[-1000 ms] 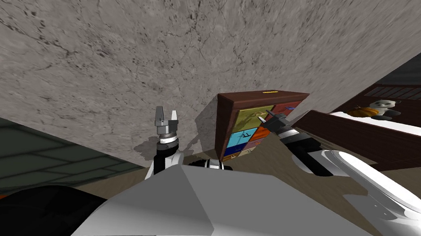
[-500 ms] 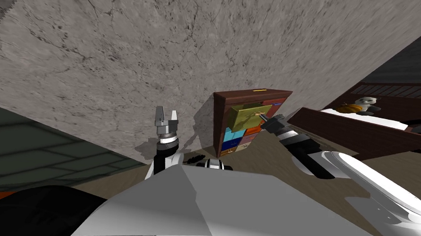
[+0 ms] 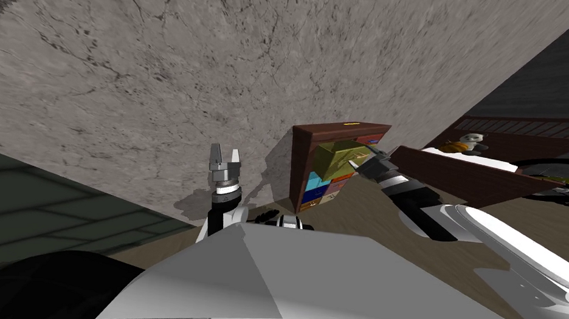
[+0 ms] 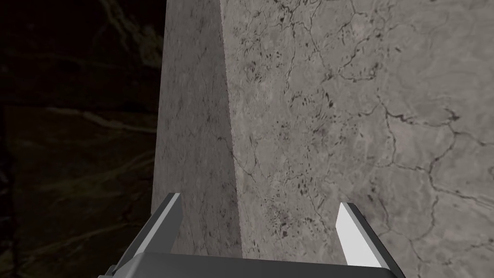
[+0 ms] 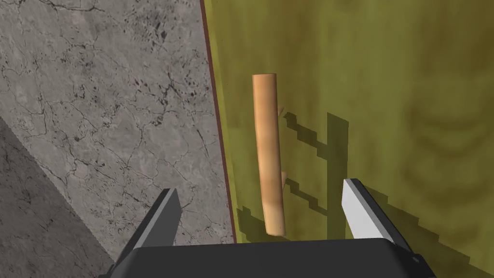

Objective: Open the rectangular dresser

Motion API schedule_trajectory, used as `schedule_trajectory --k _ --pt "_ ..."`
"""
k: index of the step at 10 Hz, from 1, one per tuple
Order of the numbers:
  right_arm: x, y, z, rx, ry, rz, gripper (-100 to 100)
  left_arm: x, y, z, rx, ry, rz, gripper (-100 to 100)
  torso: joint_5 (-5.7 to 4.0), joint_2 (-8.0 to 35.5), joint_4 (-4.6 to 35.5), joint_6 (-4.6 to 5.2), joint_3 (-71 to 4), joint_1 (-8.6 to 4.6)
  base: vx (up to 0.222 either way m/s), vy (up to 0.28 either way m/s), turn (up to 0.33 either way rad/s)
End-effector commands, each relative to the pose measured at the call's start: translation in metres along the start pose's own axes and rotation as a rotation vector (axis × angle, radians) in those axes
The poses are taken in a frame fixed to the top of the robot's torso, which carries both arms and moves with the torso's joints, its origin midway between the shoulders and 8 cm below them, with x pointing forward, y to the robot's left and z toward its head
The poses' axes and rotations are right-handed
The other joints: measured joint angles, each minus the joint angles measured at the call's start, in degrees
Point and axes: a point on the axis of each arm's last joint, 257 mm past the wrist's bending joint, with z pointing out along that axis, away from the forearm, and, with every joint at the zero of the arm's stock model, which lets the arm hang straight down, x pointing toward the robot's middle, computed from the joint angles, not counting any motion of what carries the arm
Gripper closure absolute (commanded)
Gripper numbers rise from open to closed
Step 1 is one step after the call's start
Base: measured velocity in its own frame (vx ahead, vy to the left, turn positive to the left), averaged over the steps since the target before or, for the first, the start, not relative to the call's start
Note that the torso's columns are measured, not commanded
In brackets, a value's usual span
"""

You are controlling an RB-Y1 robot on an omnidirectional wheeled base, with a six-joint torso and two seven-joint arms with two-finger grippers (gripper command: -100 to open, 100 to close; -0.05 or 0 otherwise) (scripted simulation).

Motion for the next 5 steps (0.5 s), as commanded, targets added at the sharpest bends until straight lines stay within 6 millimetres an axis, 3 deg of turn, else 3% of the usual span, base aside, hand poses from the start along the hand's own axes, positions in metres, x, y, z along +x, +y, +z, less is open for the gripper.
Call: schedule_trajectory --k 1,2,3,5 --pt "0.001 -0.004 0.001 -0.002 -0.001 0.000 -100 0.000 0.000 0.000 0.000 0.000 0.000 0 0.06 -0.06 0.00 -0.04 -0.05 0.11 0.043 0.017 -0.003" --pt "-0.001 0.003 0.000 0.001 0.002 0.002 100 0.000 0.000 0.000 0.000 0.000 0.000 0 0.06 0.16 0.03 -0.02 0.08 0.16 -0.040 -0.038 0.019" --pt "0.000 -0.001 0.001 0.000 0.002 0.003 100 0.000 0.000 0.000 0.000 0.000 0.000 0 0.04 0.48 0.13 0.01 0.29 0.09 -0.028 -0.021 0.021" --pt "-0.005 -0.003 0.015 0.002 -0.041 0.009 100 0.000 0.000 0.000 0.000 0.000 0.000 0 0.12 0.65 0.29 0.19 0.36 0.18 -0.126 -0.008 -0.186"
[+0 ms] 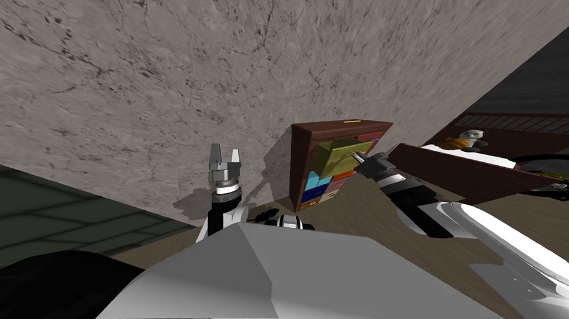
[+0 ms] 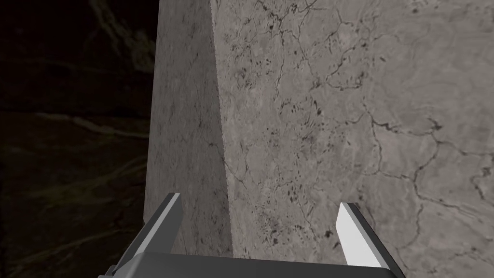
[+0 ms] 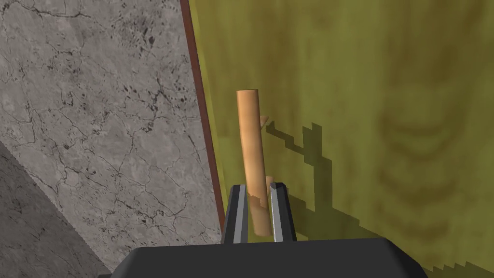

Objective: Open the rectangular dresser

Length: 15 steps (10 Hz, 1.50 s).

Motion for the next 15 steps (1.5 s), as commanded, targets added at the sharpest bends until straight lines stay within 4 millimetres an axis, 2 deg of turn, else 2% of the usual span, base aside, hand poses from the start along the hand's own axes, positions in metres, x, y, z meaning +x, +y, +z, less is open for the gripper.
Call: schedule_trajectory --k 1,2,3,11,12,13,15 --pt "-0.002 -0.006 0.012 0.006 -0.031 0.004 100 0.000 0.000 0.000 0.000 0.000 0.000 0 0.00 0.15 0.09 0.01 0.10 -0.04 -0.171 -0.013 -0.109" --pt "-0.003 -0.008 0.018 0.009 -0.047 0.005 100 0.000 0.000 0.000 0.000 0.000 0.000 0 0.07 0.10 0.13 -0.11 0.07 0.08 -0.166 -0.021 -0.139" --pt "0.001 -0.011 0.016 -0.005 -0.041 0.010 -100 0.000 0.000 0.000 0.000 0.000 0.000 0 0.18 0.02 0.19 -0.08 0.00 0.20 -0.070 0.000 -0.070" --pt "0.005 -0.053 0.030 -0.005 -0.063 0.019 -100 0.000 0.000 0.000 0.000 0.000 0.000 0 0.13 -0.15 0.12 -0.09 -0.11 0.10 0.009 0.025 -0.022" --pt "0.004 -0.041 0.026 -0.023 -0.066 0.026 -100 0.000 0.000 0.000 0.000 0.000 0.000 0 0.23 -0.04 0.28 -0.05 -0.07 0.13 0.002 0.011 -0.004" --pt "0.004 -0.040 0.026 -0.027 -0.066 0.030 0 0.000 0.000 0.000 0.000 0.000 0.000 0 0.16 -0.03 0.16 -0.12 -0.02 0.17 0.000 0.000 0.000" --pt "0.005 -0.037 0.025 -0.033 -0.062 0.032 0 0.000 0.000 0.000 0.000 0.000 0.000 0 0.10 -0.20 -0.03 -0.18 -0.10 0.24 0.000 0.000 0.000"
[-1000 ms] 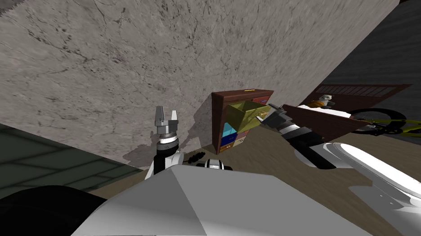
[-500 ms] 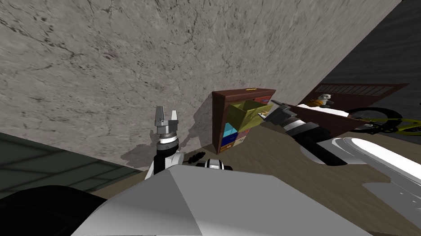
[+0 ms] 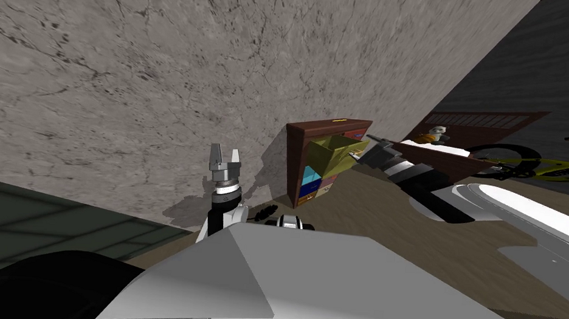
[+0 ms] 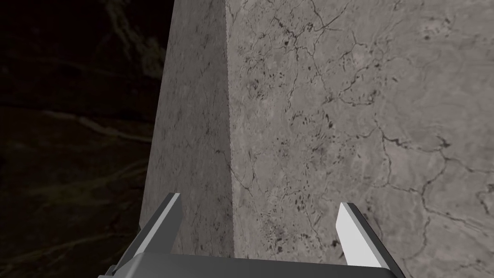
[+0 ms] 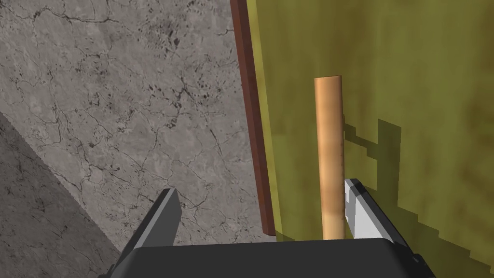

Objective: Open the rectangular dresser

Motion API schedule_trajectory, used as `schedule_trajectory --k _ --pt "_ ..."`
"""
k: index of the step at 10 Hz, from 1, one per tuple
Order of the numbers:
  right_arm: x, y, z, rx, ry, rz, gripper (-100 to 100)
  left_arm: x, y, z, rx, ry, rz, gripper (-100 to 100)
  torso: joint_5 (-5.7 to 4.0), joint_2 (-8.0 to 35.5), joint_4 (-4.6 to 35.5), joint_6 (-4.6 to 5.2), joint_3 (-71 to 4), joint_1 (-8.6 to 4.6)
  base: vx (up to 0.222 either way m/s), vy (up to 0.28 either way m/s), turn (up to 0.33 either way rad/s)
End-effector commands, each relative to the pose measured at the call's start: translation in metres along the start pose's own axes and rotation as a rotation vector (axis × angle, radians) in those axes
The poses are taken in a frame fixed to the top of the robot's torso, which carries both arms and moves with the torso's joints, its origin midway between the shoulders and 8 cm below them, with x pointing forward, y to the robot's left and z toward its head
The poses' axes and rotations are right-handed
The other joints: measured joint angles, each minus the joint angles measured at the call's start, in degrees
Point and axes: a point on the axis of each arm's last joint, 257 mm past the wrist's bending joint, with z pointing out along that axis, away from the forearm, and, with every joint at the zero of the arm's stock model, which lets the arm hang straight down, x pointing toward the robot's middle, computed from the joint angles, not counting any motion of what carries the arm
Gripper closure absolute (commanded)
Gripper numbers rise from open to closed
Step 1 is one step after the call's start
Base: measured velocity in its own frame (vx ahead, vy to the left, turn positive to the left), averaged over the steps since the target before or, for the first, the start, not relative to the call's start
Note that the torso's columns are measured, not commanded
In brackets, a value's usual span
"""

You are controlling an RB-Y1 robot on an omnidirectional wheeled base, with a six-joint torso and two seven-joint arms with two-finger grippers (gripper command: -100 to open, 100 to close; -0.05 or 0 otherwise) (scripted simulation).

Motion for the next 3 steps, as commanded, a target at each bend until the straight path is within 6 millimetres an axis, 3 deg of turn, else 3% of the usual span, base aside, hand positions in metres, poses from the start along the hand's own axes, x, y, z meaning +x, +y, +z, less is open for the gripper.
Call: schedule_trajectory --k 1,3 --pt "0.0006 0.0011 -0.0003 -0.002 0.001 0.001 0 0.0000 0.0000 0.0000 0.000 0.000 0.000 0 -0.01 -0.07 -0.05 -0.01 -0.04 0.01 0.000 0.000 0.000" --pt "0.0015 0.0026 -0.0007 -0.005 0.004 0.002 0 0.0000 0.0000 0.0000 0.000 0.000 0.000 0 -0.05 -0.15 -0.11 -0.02 -0.08 -0.01 0.000 0.000 0.000"
